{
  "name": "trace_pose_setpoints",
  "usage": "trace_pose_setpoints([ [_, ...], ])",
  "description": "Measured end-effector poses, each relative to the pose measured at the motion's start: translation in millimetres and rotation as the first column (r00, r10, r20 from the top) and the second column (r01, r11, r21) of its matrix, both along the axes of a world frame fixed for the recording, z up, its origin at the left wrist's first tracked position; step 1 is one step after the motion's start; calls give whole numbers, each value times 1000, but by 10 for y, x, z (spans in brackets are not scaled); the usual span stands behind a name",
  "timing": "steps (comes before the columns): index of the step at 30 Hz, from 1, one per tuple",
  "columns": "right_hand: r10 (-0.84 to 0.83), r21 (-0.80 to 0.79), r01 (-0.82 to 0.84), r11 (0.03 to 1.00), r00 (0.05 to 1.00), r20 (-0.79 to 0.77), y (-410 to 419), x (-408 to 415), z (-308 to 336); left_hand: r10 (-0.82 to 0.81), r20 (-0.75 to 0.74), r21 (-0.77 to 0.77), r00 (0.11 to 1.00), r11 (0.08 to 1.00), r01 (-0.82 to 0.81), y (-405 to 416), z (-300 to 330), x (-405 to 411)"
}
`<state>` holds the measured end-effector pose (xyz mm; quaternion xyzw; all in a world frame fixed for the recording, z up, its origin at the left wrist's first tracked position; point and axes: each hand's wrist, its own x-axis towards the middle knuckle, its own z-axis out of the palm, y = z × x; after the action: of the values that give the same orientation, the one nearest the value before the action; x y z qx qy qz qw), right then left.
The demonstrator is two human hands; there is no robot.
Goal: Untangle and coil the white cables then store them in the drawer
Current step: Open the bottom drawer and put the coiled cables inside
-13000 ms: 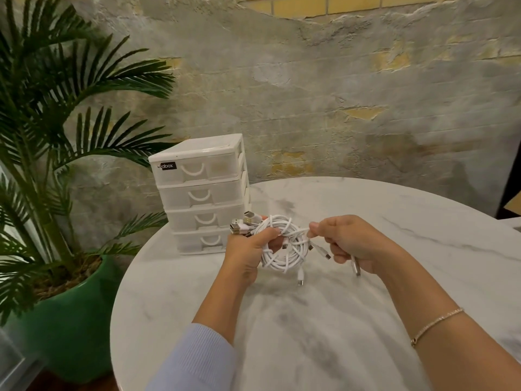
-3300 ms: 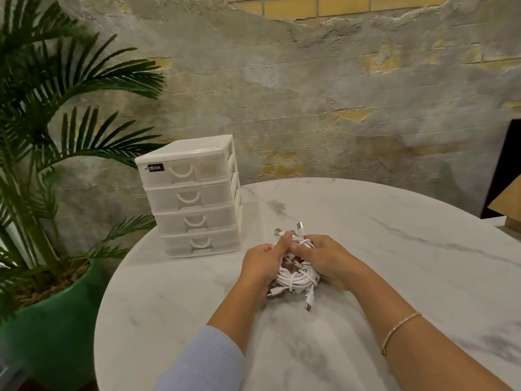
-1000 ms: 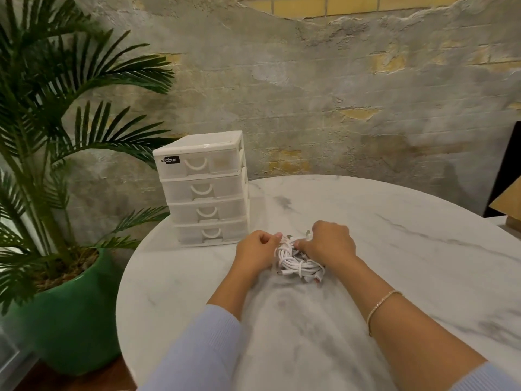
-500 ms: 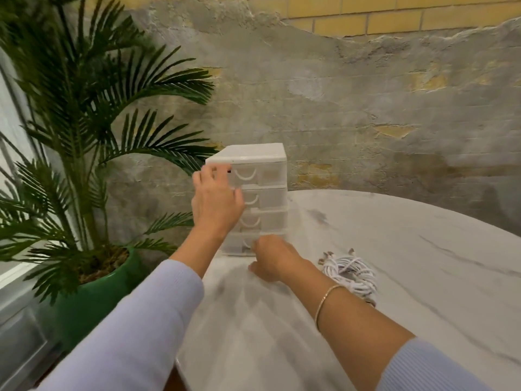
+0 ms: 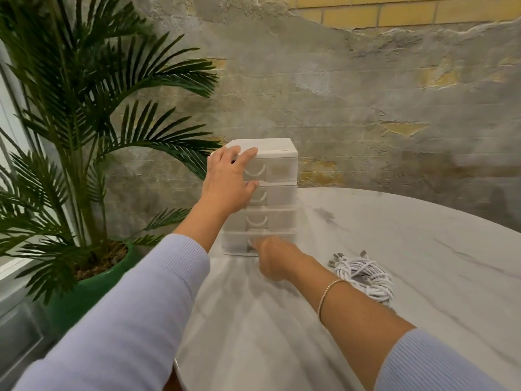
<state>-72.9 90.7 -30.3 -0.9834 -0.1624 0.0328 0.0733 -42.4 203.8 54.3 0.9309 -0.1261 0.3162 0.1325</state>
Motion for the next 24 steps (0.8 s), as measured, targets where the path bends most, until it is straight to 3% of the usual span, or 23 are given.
trace_pose_setpoints([
  [6,0,-24,0,1000,1000,17,75,-37,35,-18,-31,-46,999,999,17,9,13,22],
  [12,77,-146,-67,987,995,61,129,-272,127,-27,-58,-57,998,998,24,28,39,-5],
  [19,132,-113,-122,986,988,82,80,-574,61,-28,-93,-73,995,997,22,23,66,-31],
  [24,61,53,-82,995,944,324,-93,-503,169,-33,-109,-81,994,996,24,26,83,-52],
])
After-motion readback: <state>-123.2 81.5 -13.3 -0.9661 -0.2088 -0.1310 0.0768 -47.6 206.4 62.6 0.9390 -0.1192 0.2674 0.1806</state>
